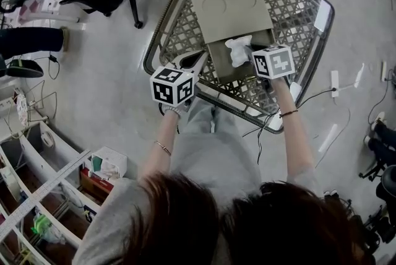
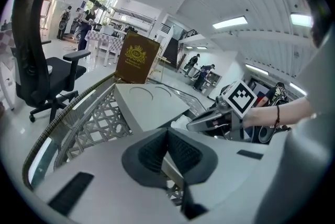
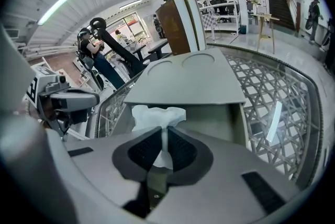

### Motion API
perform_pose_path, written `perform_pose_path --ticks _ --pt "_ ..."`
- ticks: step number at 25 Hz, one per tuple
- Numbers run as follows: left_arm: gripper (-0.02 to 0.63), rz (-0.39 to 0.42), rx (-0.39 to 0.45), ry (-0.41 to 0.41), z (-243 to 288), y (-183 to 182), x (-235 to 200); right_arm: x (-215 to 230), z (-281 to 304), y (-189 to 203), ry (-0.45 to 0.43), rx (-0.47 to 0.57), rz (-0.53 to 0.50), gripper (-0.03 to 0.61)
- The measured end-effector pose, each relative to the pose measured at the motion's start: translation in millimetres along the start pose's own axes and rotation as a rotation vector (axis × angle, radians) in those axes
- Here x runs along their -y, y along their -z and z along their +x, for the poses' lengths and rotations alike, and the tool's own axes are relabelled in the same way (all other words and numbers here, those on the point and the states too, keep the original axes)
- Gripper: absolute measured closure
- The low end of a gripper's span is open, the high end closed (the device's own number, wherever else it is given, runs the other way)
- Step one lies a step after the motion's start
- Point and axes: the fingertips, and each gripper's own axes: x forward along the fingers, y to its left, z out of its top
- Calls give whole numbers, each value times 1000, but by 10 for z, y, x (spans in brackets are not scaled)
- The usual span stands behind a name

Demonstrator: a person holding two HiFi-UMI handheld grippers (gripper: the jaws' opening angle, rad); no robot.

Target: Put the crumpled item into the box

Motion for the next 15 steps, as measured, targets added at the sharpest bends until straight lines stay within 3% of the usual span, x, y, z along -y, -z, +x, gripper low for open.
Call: perform_pose_path --ticks 15 --pt "597 -26 -24 3 34 95 -39 46 165 71 12 -87 18 526"
